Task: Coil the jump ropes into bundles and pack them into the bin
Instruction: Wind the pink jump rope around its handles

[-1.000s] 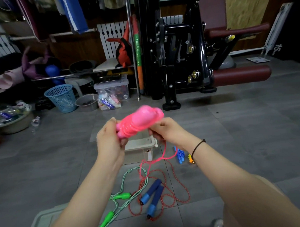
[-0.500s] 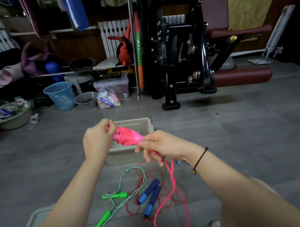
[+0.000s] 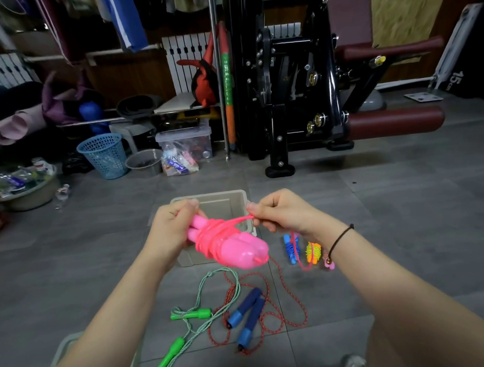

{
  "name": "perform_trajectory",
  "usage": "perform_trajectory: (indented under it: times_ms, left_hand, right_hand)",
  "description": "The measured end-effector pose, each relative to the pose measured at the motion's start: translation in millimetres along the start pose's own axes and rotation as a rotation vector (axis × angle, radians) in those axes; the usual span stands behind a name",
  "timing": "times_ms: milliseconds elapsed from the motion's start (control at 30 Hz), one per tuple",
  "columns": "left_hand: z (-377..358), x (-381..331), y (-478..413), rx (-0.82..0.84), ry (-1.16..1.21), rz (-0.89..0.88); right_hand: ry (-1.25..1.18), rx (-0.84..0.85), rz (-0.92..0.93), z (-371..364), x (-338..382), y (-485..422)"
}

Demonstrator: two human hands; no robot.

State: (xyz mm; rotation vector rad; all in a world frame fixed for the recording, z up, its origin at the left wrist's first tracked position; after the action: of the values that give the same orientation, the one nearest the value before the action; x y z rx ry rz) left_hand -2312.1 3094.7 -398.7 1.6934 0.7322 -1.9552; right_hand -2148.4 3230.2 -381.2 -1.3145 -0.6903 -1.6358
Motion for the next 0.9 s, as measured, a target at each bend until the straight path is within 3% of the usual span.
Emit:
perform_trajectory:
  times_ms: [200, 333, 433, 567, 700, 767, 900]
  left_hand:
    - [1.2, 1.3, -5.5, -0.230, 0.558, 0.258]
    - [17.7, 10.2, -14.0, -0.517, 0.614, 0.333]
    - [31.8, 13.8, -16.6, -0.698, 0.425, 0.286]
    - [43.8, 12.1, -23.3, -0.822, -0.411, 0.038]
    - [24.1, 18.3, -21.7, -0.628, -0.723, -0.016]
    - [18.3, 23.6, -22.5, -0.531, -0.752, -0.048]
    - [15.3, 15.5, -24.8, -0.359, -0.757, -0.291]
  right_hand:
    - [-0.205, -0.002, -0.046, -19.7, -9.4, -4.9]
    - [-0.166, 0.074, -0.094, -40.0, -19.0, -5.6]
    - [-0.125, 0.250, -0.163, -60.8, -17.2, -0.4]
    - [-0.010, 0.422, -0.176, -77.9, -8.0, 9.4]
    - [0.175, 0.418, -0.064, -68.1, 3.7, 8.7]
    - [0.244, 0.292, -0.012, -45.7, 9.4, 2.6]
    - [0.278, 0.097, 0.035, 1.5, 13.0, -3.5]
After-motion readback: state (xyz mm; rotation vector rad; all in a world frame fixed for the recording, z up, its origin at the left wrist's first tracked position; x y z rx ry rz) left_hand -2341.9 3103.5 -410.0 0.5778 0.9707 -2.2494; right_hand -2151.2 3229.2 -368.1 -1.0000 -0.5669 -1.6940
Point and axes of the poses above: each hand's wrist, its own y-axis away from the middle knuckle, its own z-axis out of the back of the hand, x = y × z, the point moved 2 cm from there along -y, towards the middle knuckle, and after that the axes turned 9 degrees about z, right-handed, at the moved point
